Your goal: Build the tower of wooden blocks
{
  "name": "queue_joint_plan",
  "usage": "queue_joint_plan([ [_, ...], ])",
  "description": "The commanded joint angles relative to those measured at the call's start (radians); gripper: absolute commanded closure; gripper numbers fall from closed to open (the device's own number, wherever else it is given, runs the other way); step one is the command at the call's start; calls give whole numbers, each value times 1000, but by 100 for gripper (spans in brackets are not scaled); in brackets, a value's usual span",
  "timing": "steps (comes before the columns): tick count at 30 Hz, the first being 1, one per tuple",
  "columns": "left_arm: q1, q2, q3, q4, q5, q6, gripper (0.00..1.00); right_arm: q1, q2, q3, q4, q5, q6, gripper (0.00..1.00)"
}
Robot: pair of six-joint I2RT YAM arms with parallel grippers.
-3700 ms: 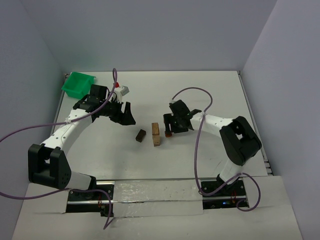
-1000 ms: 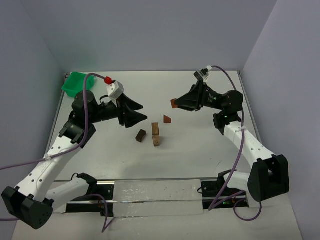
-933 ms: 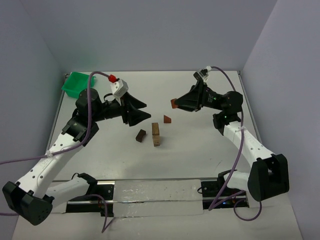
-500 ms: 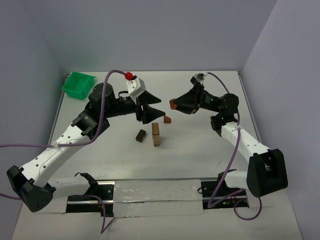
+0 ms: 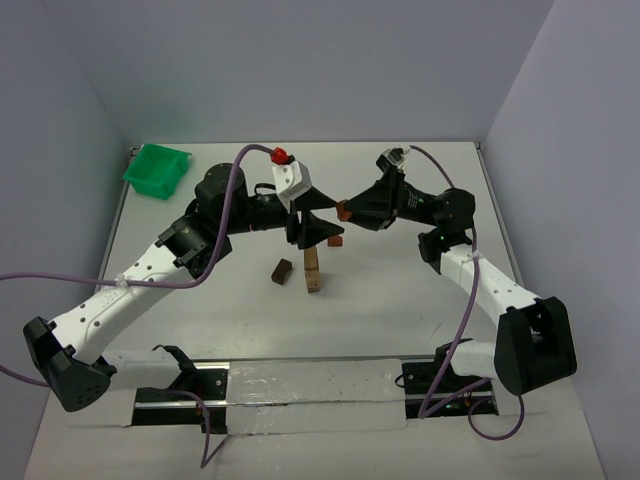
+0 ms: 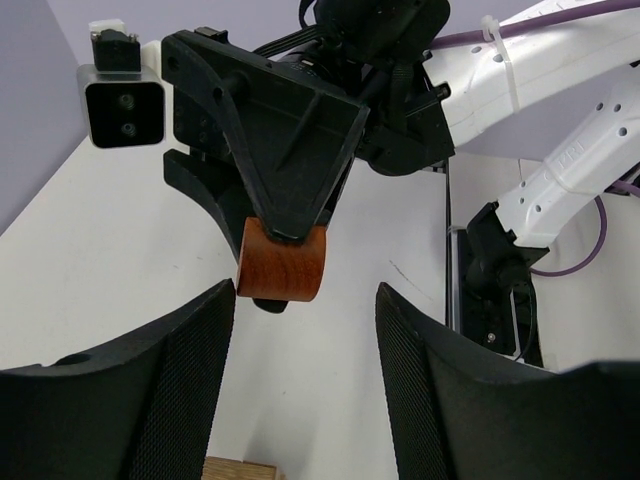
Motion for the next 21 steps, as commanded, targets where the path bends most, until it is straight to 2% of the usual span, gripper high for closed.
queue_joint_plan([
  [1,-18,9,62,0,-20,45,37,14,-3,6,66,9,11,100],
  [11,-30,20,68,-7,-58,47,48,24,-3,5,63,6,11,100],
  [21,-28,8,42,-12,-96,38,72,30,-7,10,56,-2,8,100],
])
